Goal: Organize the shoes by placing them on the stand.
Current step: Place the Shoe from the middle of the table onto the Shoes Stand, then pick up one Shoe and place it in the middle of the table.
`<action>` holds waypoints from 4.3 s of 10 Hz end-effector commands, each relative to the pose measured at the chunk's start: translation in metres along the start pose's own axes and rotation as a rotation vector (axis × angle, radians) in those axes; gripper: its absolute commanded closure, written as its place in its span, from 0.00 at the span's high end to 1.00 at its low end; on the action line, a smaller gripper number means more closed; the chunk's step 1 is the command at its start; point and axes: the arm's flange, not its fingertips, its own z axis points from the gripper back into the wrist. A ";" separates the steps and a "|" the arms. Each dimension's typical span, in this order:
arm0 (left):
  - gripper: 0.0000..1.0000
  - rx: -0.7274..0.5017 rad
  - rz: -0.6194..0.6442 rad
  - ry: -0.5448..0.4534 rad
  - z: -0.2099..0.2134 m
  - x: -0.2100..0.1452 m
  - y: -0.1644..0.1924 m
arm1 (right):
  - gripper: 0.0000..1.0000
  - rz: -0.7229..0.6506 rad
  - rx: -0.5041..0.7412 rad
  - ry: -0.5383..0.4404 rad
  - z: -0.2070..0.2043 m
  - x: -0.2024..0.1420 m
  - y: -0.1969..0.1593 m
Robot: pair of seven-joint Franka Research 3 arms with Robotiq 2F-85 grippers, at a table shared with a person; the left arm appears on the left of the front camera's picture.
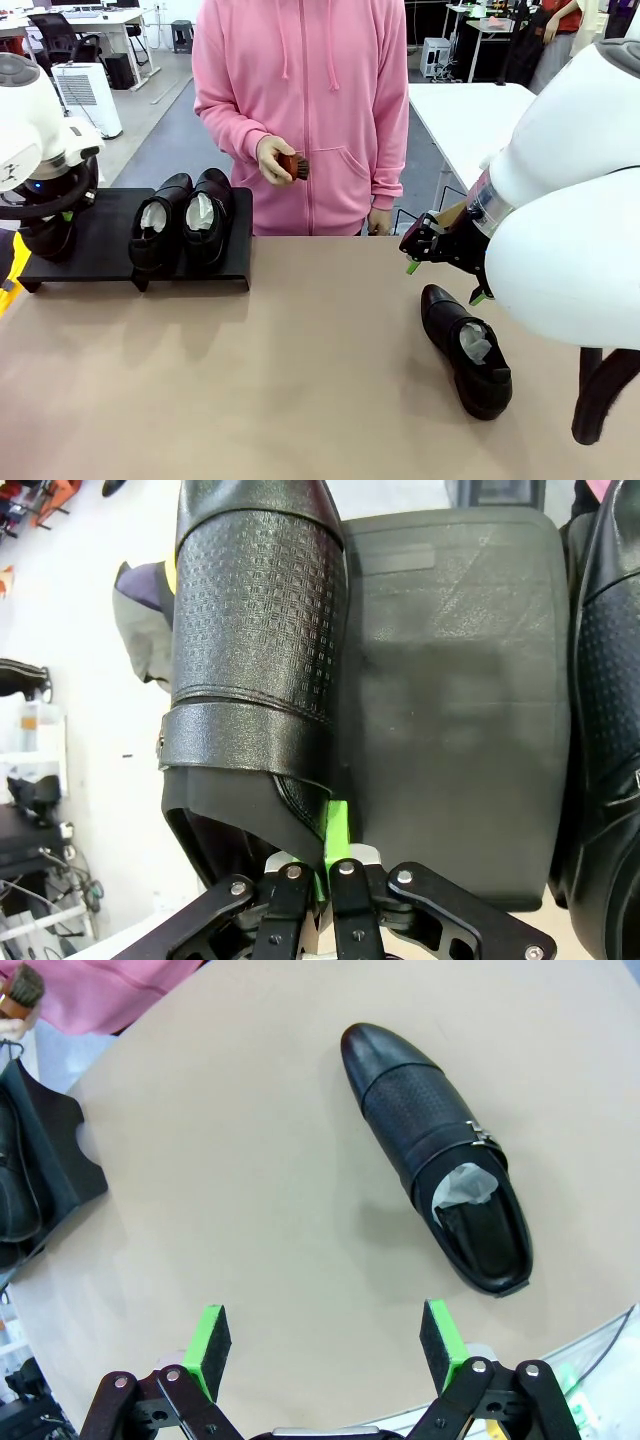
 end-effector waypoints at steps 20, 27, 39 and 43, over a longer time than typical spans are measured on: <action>0.44 -0.008 0.065 -0.043 0.008 0.008 0.012 | 1.00 0.016 0.021 0.008 0.000 0.004 0.002; 0.44 -0.139 -0.054 -0.140 0.141 -0.042 0.009 | 1.00 0.016 0.021 0.008 0.000 0.004 0.002; 0.44 -0.437 -0.371 0.348 0.150 -0.104 -0.052 | 1.00 0.493 -0.095 0.257 -0.093 0.038 -0.046; 0.44 -0.437 -0.371 0.348 0.150 -0.104 -0.052 | 1.00 0.543 -0.122 0.351 -0.098 0.019 -0.041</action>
